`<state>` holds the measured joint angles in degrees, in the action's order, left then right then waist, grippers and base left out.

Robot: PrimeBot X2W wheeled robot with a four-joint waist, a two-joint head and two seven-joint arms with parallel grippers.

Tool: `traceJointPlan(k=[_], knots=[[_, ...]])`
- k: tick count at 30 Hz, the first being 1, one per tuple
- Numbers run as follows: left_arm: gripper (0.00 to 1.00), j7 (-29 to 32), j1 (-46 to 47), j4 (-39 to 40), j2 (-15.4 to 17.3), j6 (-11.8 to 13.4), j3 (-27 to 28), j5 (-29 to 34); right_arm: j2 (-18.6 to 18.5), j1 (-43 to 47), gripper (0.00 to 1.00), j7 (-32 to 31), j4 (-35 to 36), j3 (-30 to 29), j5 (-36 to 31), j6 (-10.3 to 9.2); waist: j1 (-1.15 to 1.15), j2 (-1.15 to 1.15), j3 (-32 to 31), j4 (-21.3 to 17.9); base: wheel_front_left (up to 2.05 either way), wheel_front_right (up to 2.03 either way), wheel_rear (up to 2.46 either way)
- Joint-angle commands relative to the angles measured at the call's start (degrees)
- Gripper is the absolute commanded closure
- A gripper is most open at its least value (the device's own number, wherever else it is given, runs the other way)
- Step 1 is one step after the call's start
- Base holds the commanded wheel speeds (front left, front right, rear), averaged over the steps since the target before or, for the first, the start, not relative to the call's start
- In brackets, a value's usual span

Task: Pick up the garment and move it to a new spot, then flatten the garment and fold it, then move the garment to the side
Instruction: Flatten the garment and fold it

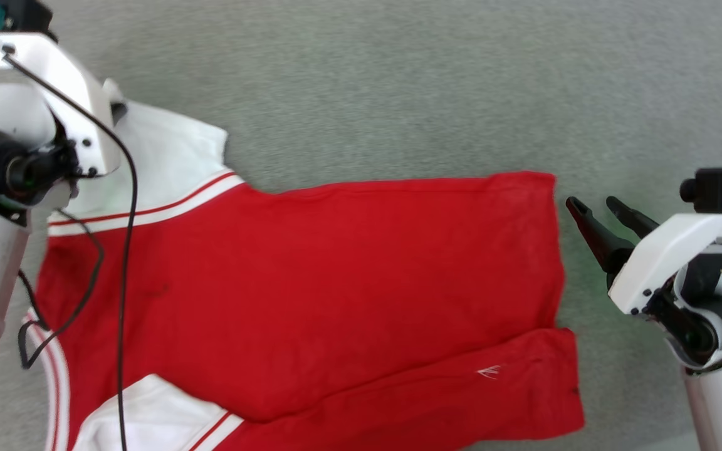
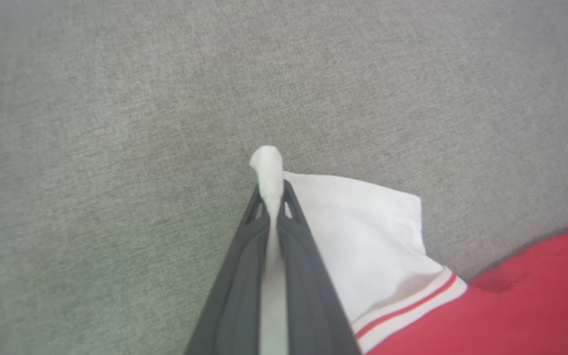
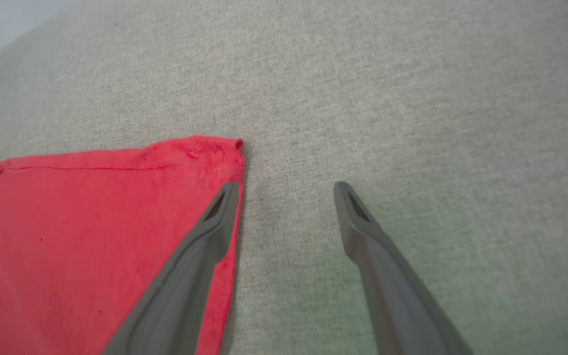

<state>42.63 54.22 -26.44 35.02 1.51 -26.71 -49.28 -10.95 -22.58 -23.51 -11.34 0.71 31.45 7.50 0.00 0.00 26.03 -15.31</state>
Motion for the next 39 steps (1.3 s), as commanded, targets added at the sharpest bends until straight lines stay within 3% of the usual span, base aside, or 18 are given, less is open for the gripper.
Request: traceJointPlan(k=[1, 13, 14, 15, 20, 30, 39], knots=[[1.0, -1.13, 1.41, 0.79, -0.72, -0.53, -0.29, 0.62, -1.37, -2.01, 0.0, -3.0, -1.06, 0.88, 0.02, -0.03, 0.0, 0.0, -1.06, 3.02, 0.0, 0.0, 0.0], [1.0, -4.74, 2.7, 5.08, -3.23, -2.39, -1.68, 1.7, -6.32, -7.73, 0.0, -21.71, -10.23, 7.47, -0.81, -0.03, 0.0, 0.0, 0.92, 9.47, 0.0, 0.0, 0.0], [1.0, -5.14, 2.52, 5.22, -3.46, -2.48, -1.72, 1.71, -6.35, -7.58, 0.74, -23.73, -10.99, 8.19, -0.83, -0.02, 0.0, 0.0, 0.95, 9.75, 0.0, 0.0, 0.0], [1.0, -5.58, 2.34, 5.32, -3.66, -2.54, -1.79, 1.78, -5.95, -7.44, 1.0, -25.14, -11.7, 7.86, -0.25, -0.02, 0.0, 0.0, 0.98, 9.99, 0.0, 0.0, 0.0], [1.0, -7.18, 1.53, 4.97, -3.93, -3.29, -1.78, 1.46, -6.1, -8.79, 1.0, -26.5, -10.39, 6.69, -0.72, -0.02, 0.0, 0.0, 0.57, 10.59, 0.0, 0.0, 0.0], [1.0, -14.65, -0.85, 3.53, -3.7, -3.02, 0.47, 1.66, -6.74, -11.92, 1.0, -20.25, -3.65, -0.19, -4.51, -0.04, 0.0, 0.0, -4.46, 11.68, 0.0, 0.0, 0.0], [1.0, -19.45, -14.97, 9.32, -0.92, -1.0, 3.14, -1.37, -4.25, -3.47, 1.0, -14.75, -0.84, -5.59, -6.27, -0.04, 0.0, 0.0, -12.6, 13.01, 0.0, 0.0, 0.0]])
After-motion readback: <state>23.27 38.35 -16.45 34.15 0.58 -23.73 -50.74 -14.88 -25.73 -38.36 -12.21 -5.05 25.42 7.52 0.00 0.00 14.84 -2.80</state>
